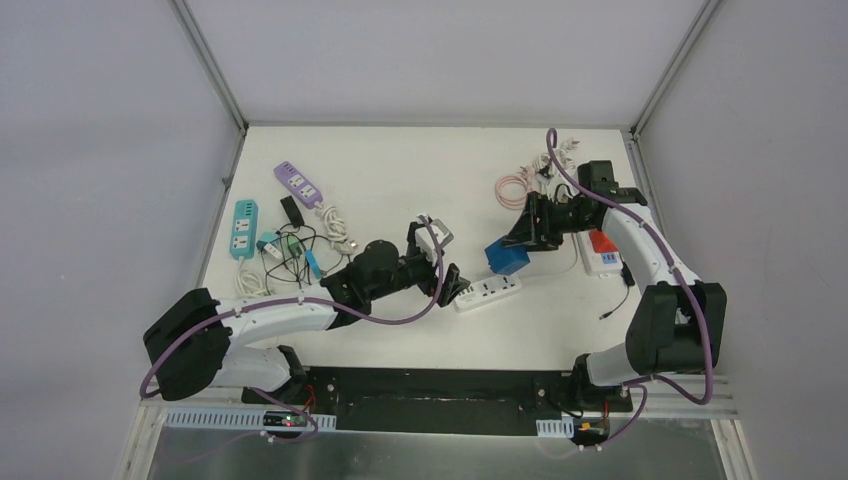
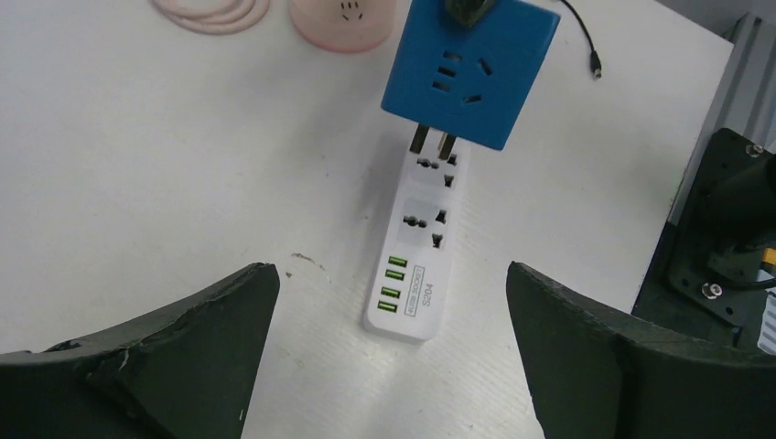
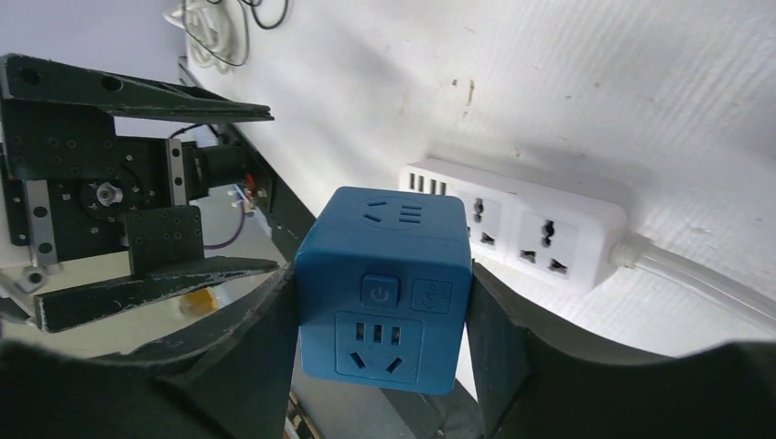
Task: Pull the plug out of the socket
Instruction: Remove the plug from the socket, then place the plug at the center of the board.
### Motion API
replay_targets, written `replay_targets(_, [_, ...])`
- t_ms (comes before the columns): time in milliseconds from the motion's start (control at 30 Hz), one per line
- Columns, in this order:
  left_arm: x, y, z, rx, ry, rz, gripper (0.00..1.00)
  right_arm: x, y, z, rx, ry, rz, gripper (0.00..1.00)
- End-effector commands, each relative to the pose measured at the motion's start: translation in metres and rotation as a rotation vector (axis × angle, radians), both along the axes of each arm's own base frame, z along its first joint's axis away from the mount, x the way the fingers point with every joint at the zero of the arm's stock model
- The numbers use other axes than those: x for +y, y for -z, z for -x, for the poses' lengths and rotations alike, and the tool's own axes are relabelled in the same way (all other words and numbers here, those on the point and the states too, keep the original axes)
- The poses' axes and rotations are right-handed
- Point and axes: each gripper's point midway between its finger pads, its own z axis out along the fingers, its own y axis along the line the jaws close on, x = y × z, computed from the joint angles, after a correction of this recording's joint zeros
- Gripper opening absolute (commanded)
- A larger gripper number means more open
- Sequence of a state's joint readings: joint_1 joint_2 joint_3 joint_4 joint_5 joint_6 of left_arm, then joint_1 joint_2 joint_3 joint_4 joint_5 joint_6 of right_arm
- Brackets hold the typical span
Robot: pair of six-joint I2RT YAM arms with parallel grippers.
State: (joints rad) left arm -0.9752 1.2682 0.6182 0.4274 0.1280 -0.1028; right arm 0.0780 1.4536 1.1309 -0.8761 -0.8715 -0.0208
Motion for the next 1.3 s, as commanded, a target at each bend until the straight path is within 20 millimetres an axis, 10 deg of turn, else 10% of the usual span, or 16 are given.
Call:
replay_targets(0, [-0.005, -0.043, 0.003, -0.149, 0.046, 0.128, 0.99, 0.014, -0.023, -0.006, -0.005, 0.007, -0.156, 0.0])
replay_targets(500, [-0.033, -0.058, -0.001, -0.433, 0.201, -0.022, 0.98, 0.029, -0.029, 0.005, -0.035, -0.048, -0.229, 0.0])
replay_targets(1267, [-0.073, -0.045, -0.023, -0.383, 0.206, -0.008, 0.94, 0.036, -0.031, 0.006, -0.043, -0.064, -0.243, 0.0])
